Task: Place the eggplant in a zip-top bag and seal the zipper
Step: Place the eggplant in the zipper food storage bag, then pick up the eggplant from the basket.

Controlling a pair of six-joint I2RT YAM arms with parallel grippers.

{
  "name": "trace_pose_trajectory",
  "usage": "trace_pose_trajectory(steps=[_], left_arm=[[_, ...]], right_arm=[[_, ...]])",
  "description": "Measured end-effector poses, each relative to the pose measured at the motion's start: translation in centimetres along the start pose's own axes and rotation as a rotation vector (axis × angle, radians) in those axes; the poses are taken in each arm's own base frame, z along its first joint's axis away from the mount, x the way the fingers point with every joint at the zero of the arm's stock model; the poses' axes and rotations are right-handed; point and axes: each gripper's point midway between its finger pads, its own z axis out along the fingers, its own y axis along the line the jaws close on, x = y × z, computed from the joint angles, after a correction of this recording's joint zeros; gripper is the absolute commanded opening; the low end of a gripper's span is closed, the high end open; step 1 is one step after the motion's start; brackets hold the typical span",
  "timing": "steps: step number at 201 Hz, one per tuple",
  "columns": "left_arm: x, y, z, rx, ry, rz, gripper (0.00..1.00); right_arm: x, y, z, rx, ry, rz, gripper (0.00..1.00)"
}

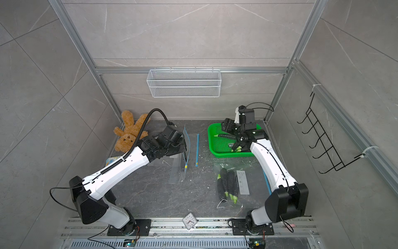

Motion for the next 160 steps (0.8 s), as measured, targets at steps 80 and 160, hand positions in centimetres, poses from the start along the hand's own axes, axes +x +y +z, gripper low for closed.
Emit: trace_pose_trajectory(steps=[80, 160], left_arm=[[1.1, -0.6, 0.9, 0.044, 0.039, 0.014, 0.00], [1.5, -0.9, 1.3, 0.056, 0.061, 0.039, 0.00]], right_arm=[[3.4, -13.5, 11.4, 0.322, 0.259, 0.124, 0.61], [2.5, -16.3, 14.9, 0.445, 0.280, 0.115, 0.60]])
